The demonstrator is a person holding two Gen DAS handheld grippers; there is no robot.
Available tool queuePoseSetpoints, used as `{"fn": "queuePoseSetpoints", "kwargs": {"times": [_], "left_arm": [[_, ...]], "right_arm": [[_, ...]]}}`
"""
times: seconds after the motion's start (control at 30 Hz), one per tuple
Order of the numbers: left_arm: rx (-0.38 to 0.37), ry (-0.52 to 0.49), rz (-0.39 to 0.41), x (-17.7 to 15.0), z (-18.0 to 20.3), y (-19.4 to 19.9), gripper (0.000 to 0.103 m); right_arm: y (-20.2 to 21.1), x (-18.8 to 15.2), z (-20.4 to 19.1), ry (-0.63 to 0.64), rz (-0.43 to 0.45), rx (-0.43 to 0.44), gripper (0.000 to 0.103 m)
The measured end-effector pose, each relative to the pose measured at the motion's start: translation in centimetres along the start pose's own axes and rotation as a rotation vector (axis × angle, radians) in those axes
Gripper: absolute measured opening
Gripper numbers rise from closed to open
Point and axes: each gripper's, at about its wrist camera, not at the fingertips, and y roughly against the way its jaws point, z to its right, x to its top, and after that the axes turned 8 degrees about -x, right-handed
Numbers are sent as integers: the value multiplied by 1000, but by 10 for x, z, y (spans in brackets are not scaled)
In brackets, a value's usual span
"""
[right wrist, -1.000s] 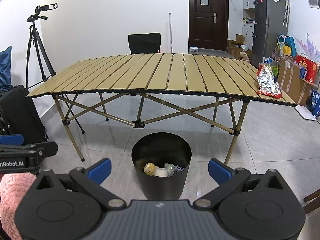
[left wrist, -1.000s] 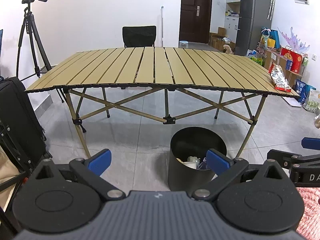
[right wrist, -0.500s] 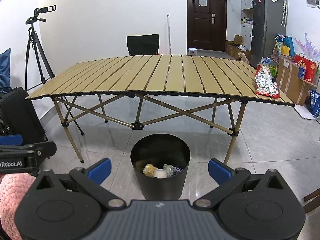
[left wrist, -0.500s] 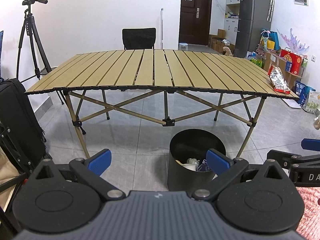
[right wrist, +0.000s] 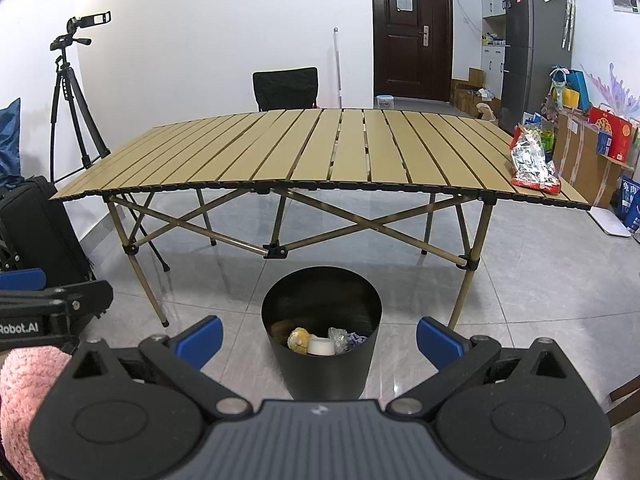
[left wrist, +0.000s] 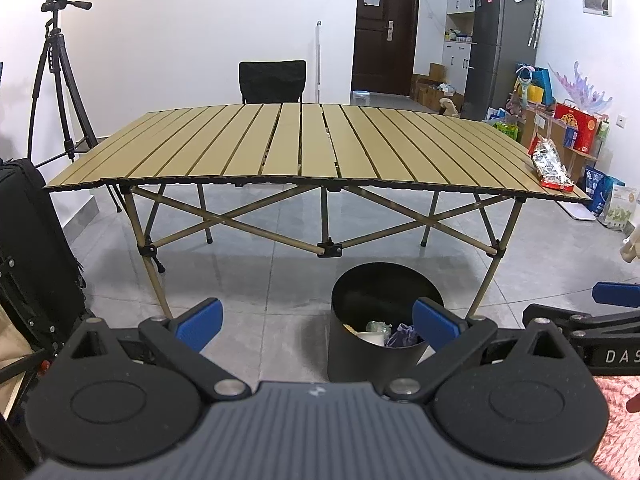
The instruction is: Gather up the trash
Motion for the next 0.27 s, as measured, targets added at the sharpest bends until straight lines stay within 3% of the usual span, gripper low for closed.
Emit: {"fn": "queuePoseSetpoints", "kwargs": {"times": [0.27], "left_arm": [[-6, 6, 16, 1, -1, -3, 103]], "right_arm": [[-11, 0, 1, -10, -16, -2, 103]]}}
